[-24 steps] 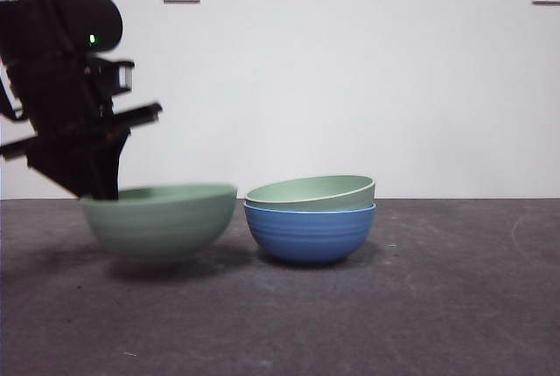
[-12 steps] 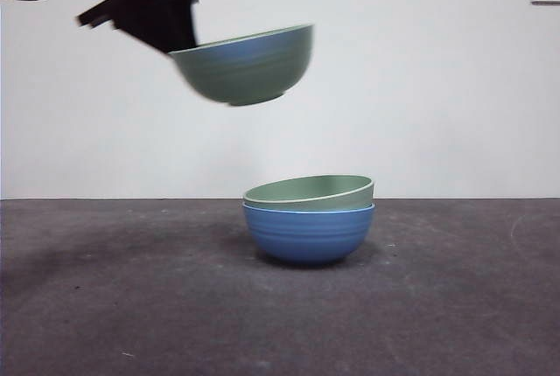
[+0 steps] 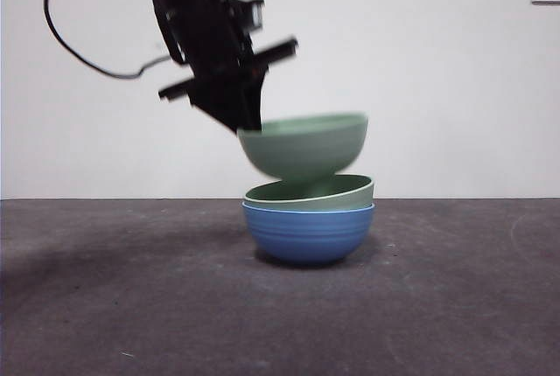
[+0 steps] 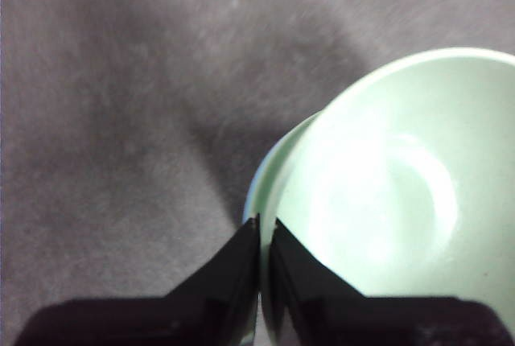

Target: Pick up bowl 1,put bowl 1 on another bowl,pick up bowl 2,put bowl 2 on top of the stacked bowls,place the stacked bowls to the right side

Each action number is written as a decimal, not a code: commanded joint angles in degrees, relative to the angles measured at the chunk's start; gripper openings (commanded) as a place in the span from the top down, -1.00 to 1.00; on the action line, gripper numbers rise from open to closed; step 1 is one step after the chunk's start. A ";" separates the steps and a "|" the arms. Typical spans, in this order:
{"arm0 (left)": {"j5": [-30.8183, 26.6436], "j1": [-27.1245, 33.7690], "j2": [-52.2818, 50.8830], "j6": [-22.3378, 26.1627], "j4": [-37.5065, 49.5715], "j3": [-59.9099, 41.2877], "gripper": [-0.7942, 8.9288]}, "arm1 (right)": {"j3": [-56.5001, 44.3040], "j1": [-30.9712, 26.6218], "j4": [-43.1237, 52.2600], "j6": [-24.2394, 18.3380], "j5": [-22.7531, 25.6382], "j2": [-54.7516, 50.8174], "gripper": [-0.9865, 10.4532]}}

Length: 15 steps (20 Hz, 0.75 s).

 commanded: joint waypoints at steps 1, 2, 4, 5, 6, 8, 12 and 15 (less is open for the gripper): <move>-0.90 -0.33 1.66 1.16 0.79 0.13 0.85 | 0.00 0.09 0.09 0.17 0.13 0.00 0.39; -1.53 -0.55 2.49 1.64 0.70 0.13 0.85 | 0.00 0.09 0.09 0.20 0.13 0.00 0.39; -1.49 -0.81 3.41 1.79 0.76 0.13 0.85 | 0.00 0.09 0.09 0.20 0.13 0.00 0.39; -1.55 -1.07 3.48 1.81 0.87 0.13 0.85 | 0.00 0.09 0.11 0.17 0.11 0.07 0.39; -1.60 -1.38 3.48 1.92 1.20 0.13 0.85 | 0.00 0.09 0.11 0.17 0.11 0.09 0.38; -1.49 -2.14 3.48 3.41 1.60 0.13 0.85 | 0.00 0.09 0.13 0.17 0.11 0.31 0.38; -1.42 -2.93 3.50 4.68 1.73 0.13 0.79 | 0.00 0.09 0.07 0.17 -0.20 0.46 0.38; -1.51 -2.93 3.50 4.63 1.40 0.13 0.48 | 0.00 0.09 0.07 0.20 -0.24 0.46 0.39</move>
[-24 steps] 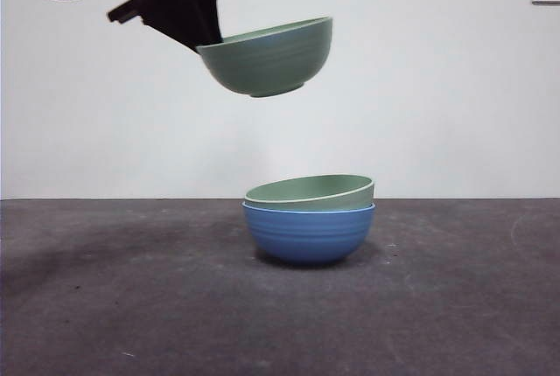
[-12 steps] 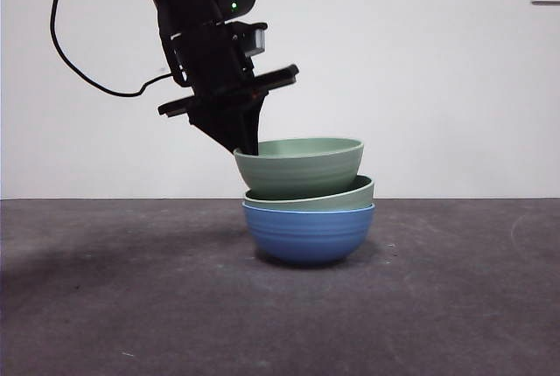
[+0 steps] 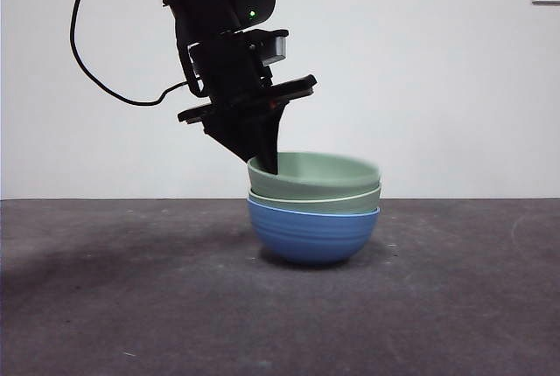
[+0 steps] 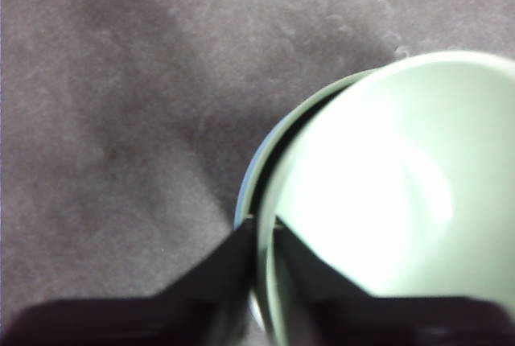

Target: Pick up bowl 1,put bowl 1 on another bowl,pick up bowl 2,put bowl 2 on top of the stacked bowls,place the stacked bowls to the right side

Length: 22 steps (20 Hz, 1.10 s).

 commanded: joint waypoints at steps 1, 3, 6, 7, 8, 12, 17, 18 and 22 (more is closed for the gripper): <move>0.04 -0.33 0.50 0.92 0.02 0.11 0.43 | 0.00 0.09 0.13 0.20 -0.07 -0.07 0.38; 0.11 -0.35 0.50 0.92 -0.15 0.11 0.43 | 0.00 0.09 0.11 0.35 -0.09 -0.07 0.38; 0.04 -0.31 0.04 0.92 -1.55 0.11 0.43 | 0.00 0.09 0.13 0.37 -0.09 0.02 0.38; 0.04 -0.11 -0.39 0.92 -2.25 0.11 0.43 | 0.00 0.09 0.13 0.37 -0.09 0.26 0.38; 0.00 0.20 -1.11 0.92 -3.21 0.11 0.43 | 0.00 0.09 0.11 0.39 -0.09 0.68 0.38; -0.13 1.33 -6.08 0.94 -5.55 0.13 0.43 | 0.00 0.09 0.15 0.39 -0.11 3.65 0.38; -0.04 2.91 -18.23 1.16 -11.61 0.13 0.43 | 0.00 0.09 1.99 0.35 -0.24 11.69 0.34; -0.07 2.91 -21.24 1.44 -13.29 0.13 0.43 | 0.00 0.09 3.02 0.33 -0.81 13.79 0.23; -0.04 2.89 -33.20 2.60 -18.78 0.13 0.43 | -0.02 0.07 6.97 0.33 -4.61 23.47 0.06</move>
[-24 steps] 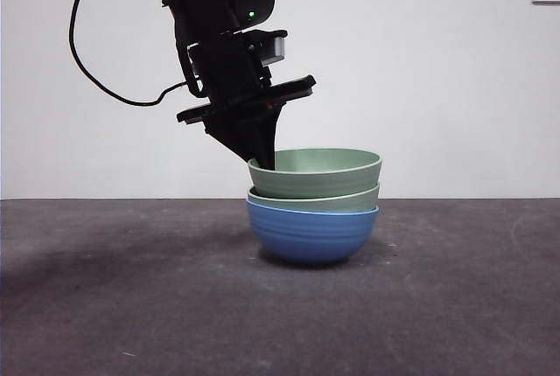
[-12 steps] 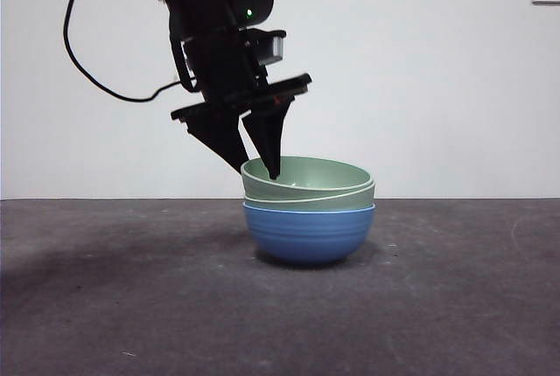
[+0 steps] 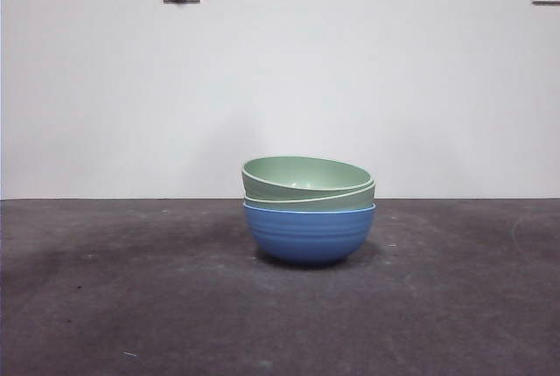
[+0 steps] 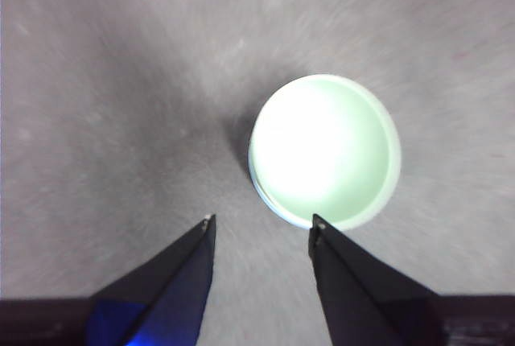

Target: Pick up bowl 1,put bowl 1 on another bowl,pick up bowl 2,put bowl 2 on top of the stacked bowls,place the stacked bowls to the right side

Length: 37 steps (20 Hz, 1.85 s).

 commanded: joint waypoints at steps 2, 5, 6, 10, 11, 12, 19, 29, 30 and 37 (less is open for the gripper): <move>-0.07 -0.04 -8.52 1.03 -4.26 0.13 0.43 | -0.02 0.09 1.81 0.35 -0.26 8.33 0.06; -0.02 -0.04 -15.45 1.03 -8.72 0.13 0.43 | -0.02 0.09 3.21 0.42 -0.24 16.41 0.06; -0.02 -0.04 -17.33 1.03 -10.05 0.13 0.43 | -0.02 0.09 4.07 0.59 -0.24 18.95 0.06; -0.04 -0.04 -22.64 1.01 -14.14 0.13 0.43 | -0.02 0.09 7.50 1.79 -0.24 28.11 0.06; -0.02 -0.04 -23.08 1.01 -14.53 0.13 0.43 | -0.02 0.09 8.04 1.97 -0.24 29.20 0.06; -0.02 -0.04 -23.47 0.98 -14.99 0.13 0.43 | -0.02 0.09 8.50 2.03 -0.24 30.25 0.06; -0.02 -0.04 -23.89 0.98 -17.14 0.13 0.43 | -0.02 -0.02 10.45 2.78 -0.24 35.21 0.07; -0.07 -0.04 -23.89 0.98 -16.87 0.13 0.43 | -0.04 -0.02 11.63 2.71 -0.28 38.42 0.56; -0.07 -0.04 -23.89 0.98 -16.83 0.13 0.43 | -0.04 0.00 11.96 2.71 -0.28 38.42 0.67; -0.07 -0.04 -23.87 0.98 -15.54 0.13 0.43 | -0.04 -0.59 11.98 2.05 -0.31 38.42 0.85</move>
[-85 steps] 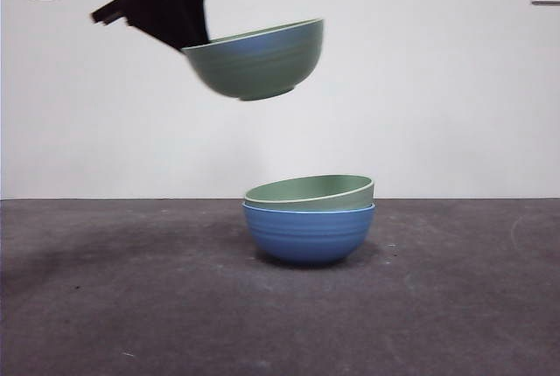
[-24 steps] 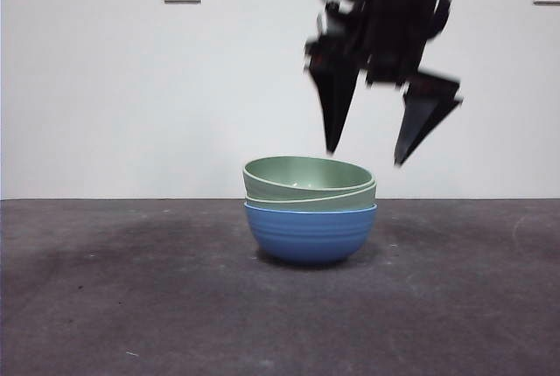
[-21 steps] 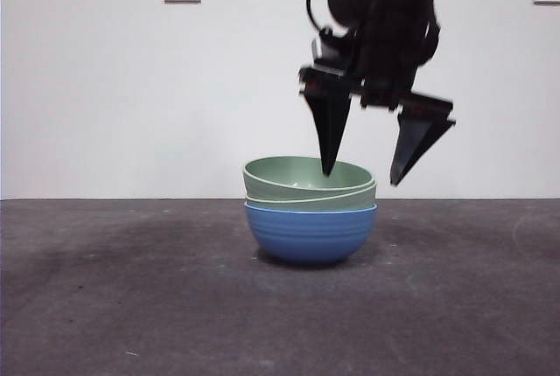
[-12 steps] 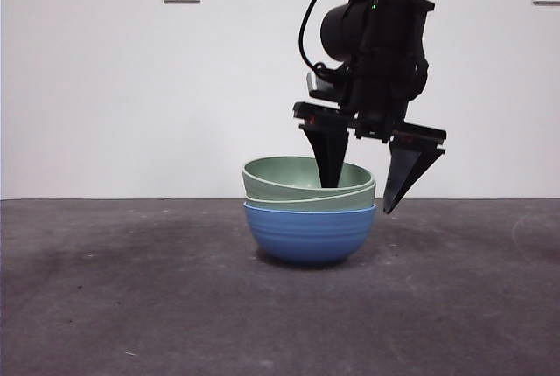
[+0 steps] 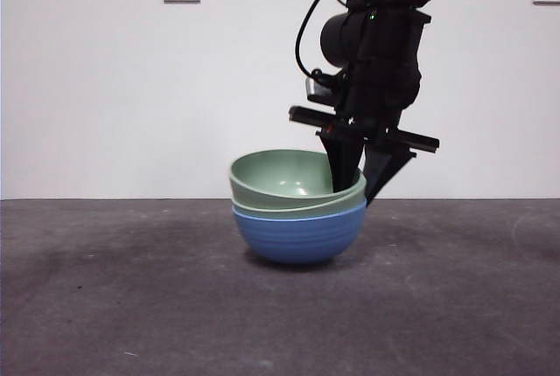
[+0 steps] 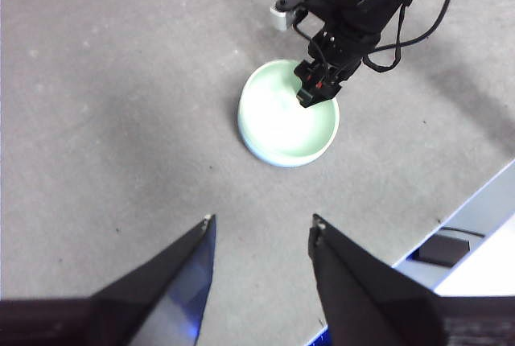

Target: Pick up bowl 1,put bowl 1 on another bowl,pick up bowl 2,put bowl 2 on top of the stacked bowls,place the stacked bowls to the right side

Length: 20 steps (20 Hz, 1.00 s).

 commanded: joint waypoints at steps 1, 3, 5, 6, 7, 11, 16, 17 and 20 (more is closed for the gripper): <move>-0.07 -0.04 -0.07 0.63 0.59 0.07 0.43 | -0.96 -0.04 -0.94 -0.55 1.29 1.27 0.85; -0.07 -0.04 0.11 0.63 0.66 0.07 0.43 | -0.96 -0.09 -0.96 -0.83 1.25 1.25 0.85; -0.09 -0.04 0.17 0.66 0.70 0.07 0.43 | -0.94 -0.33 -1.38 -1.44 1.20 0.66 0.85; -0.09 -0.04 0.20 0.66 0.72 0.07 0.43 | -0.94 -0.42 -1.51 -1.88 0.92 0.13 0.85; -0.09 -0.04 0.20 0.66 0.74 0.07 0.43 | -0.94 -0.52 -1.53 -2.25 0.24 -0.76 0.85; -0.07 -0.04 0.20 0.66 0.90 0.07 0.43 | -0.94 -3.26 -1.22 -2.80 -0.07 -4.52 0.85; -0.02 -0.04 0.20 0.63 0.83 0.07 0.43 | -0.94 -10.51 -1.57 -2.80 -0.15 -5.95 0.85; -0.02 -0.04 0.20 0.63 0.83 0.07 0.43 | -0.94 -12.26 -1.68 -2.80 -0.13 -5.95 0.85; -0.02 -0.04 0.20 0.61 0.83 0.07 0.43 | -0.94 -16.31 -0.98 -2.80 -0.15 -5.95 0.85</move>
